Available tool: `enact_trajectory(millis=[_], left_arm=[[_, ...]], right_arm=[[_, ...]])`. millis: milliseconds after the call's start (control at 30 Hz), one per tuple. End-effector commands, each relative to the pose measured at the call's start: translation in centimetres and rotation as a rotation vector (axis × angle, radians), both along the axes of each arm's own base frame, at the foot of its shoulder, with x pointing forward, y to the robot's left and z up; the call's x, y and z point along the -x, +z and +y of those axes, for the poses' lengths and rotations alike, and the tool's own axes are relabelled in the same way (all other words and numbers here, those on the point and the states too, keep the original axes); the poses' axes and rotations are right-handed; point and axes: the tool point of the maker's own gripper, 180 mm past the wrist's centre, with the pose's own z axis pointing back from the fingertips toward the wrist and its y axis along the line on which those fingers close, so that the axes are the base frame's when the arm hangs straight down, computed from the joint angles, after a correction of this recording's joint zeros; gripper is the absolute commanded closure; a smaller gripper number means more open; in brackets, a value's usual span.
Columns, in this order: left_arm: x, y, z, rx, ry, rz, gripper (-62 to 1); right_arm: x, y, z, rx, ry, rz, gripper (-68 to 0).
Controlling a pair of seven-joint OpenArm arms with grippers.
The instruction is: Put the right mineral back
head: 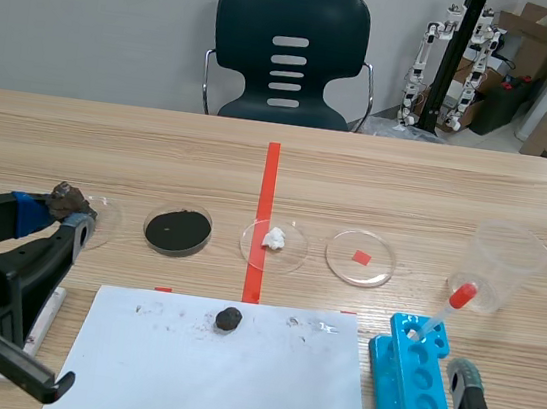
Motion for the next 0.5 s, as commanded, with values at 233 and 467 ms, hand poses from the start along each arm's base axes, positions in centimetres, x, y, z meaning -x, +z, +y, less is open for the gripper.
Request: enact_trajectory(millis=[233, 467], left_arm=[[-0.28, 1.03, -0.07, 0.011, 0.002, -0.031, -11.6], [-0.30, 1.09, -0.06, 0.011, 0.003, -0.034, -11.6]], right_arm=[[-0.45, 0.91, -0.06, -0.009, -0.005, -0.036, -67.9], [-0.45, 0.91, -0.06, -0.009, -0.005, -0.036, -67.9]])
